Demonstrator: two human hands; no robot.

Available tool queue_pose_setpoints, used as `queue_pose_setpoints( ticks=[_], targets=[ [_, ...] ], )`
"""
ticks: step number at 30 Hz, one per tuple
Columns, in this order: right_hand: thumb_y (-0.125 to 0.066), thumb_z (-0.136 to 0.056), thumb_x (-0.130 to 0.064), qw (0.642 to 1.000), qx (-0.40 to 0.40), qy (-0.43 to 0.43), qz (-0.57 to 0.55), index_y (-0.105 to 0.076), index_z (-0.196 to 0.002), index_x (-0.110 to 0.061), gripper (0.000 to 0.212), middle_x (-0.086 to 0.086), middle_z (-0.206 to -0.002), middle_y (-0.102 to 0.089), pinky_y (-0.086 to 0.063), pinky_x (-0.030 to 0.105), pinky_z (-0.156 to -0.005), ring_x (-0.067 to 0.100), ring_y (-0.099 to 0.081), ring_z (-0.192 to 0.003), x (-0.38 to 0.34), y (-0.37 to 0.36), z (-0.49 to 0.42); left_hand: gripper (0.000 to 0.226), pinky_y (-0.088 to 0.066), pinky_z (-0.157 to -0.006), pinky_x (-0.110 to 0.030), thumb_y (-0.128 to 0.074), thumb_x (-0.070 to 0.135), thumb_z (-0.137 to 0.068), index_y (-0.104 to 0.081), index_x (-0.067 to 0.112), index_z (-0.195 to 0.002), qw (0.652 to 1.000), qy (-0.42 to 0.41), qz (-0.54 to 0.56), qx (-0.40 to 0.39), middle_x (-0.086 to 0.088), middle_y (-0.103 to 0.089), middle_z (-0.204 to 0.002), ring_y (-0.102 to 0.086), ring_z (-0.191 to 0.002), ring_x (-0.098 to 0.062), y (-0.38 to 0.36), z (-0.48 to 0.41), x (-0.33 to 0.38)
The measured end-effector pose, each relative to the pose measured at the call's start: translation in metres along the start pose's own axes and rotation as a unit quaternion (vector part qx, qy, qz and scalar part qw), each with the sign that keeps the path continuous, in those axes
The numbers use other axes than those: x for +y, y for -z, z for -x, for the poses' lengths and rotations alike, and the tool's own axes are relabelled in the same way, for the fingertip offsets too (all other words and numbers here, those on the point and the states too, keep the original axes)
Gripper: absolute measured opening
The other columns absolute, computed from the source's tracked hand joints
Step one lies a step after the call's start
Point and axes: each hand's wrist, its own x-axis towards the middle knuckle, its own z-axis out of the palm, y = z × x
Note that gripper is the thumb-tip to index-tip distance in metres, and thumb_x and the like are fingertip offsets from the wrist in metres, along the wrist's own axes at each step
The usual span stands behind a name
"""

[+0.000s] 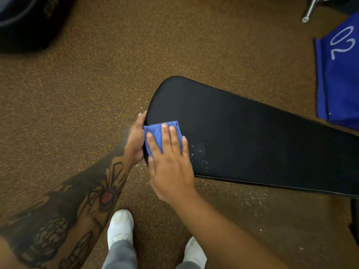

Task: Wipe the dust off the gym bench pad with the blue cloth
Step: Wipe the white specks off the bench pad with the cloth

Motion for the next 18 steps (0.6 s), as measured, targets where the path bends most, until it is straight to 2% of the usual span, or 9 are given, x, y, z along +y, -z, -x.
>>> queue_pose_setpoints(
  ticks=[3,5,7,11,14,16,18],
  targets=[
    [-0.029,-0.102,-0.040,0.999,0.017,-0.038,0.021,-0.022,-0.156,-0.025,0.057,0.013,-0.166,-0.010,-0.007,0.052,-0.122,0.029,-0.002,-0.153,0.026,-0.003,0.019,0.065,-0.050,-0.104,-0.039,-0.032,0.064,-0.099,-0.067,0.017,-0.126,0.997,-0.014,-0.072,0.032,-0.005,-0.072,-0.121,-0.069,-0.110,-0.019,-0.005,-0.001,0.000],
    [-0.027,-0.101,-0.039,0.997,0.026,-0.073,0.023,-0.025,-0.155,-0.024,0.057,0.015,-0.165,-0.012,-0.008,0.053,-0.122,0.029,-0.005,-0.153,0.033,-0.002,0.014,0.059,-0.055,-0.093,-0.037,-0.033,0.063,-0.099,-0.072,0.022,-0.114,0.992,-0.034,-0.096,0.076,0.000,-0.076,-0.110,-0.073,-0.099,-0.014,-0.004,-0.002,-0.001],
    [-0.024,-0.100,-0.039,0.994,0.033,-0.106,0.016,-0.024,-0.156,-0.025,0.057,0.015,-0.165,-0.010,-0.007,0.053,-0.122,0.029,-0.003,-0.153,0.029,0.000,0.004,0.056,-0.057,-0.081,-0.031,-0.027,0.057,-0.103,-0.072,0.023,-0.105,0.989,-0.048,-0.117,0.081,0.003,-0.077,-0.102,-0.074,-0.089,-0.010,-0.008,0.001,-0.001],
    [-0.024,-0.102,-0.038,0.988,0.051,-0.145,0.003,-0.020,-0.156,-0.025,0.056,0.015,-0.166,-0.005,0.000,0.051,-0.121,0.029,0.002,-0.153,0.022,-0.002,0.000,0.054,-0.056,-0.082,-0.030,-0.027,0.053,-0.104,-0.071,0.024,-0.096,0.985,-0.061,-0.135,0.087,0.006,-0.077,-0.095,-0.074,-0.088,-0.009,-0.013,0.007,0.001],
    [-0.023,-0.103,-0.037,0.991,0.053,-0.125,-0.012,-0.018,-0.157,-0.023,0.056,0.014,-0.166,-0.007,-0.004,0.051,-0.122,0.028,0.002,-0.153,0.022,-0.007,0.027,0.050,-0.054,-0.088,-0.032,-0.028,0.051,-0.105,-0.070,0.027,-0.096,0.981,-0.088,-0.146,0.091,0.005,-0.075,-0.105,-0.072,-0.094,-0.008,-0.012,0.007,-0.001],
    [-0.023,-0.103,-0.037,0.995,0.038,-0.091,0.008,-0.017,-0.157,-0.021,0.056,0.014,-0.165,-0.010,-0.008,0.051,-0.122,0.029,-0.001,-0.153,0.025,-0.011,0.047,0.048,-0.053,-0.083,-0.029,-0.027,0.049,-0.106,-0.069,0.028,-0.097,0.979,-0.096,-0.155,0.094,0.007,-0.074,-0.103,-0.071,-0.091,-0.006,-0.016,0.009,0.001],
    [-0.025,-0.102,-0.037,0.994,0.048,-0.097,0.026,-0.024,-0.155,-0.019,0.056,0.014,-0.164,-0.015,-0.007,0.050,-0.122,0.029,-0.007,-0.153,0.043,-0.010,0.044,0.048,-0.052,-0.080,-0.026,-0.027,0.050,-0.105,-0.069,0.028,-0.100,0.977,-0.086,-0.169,0.096,0.009,-0.073,-0.101,-0.069,-0.091,-0.005,-0.017,0.011,0.000]
  ],
)
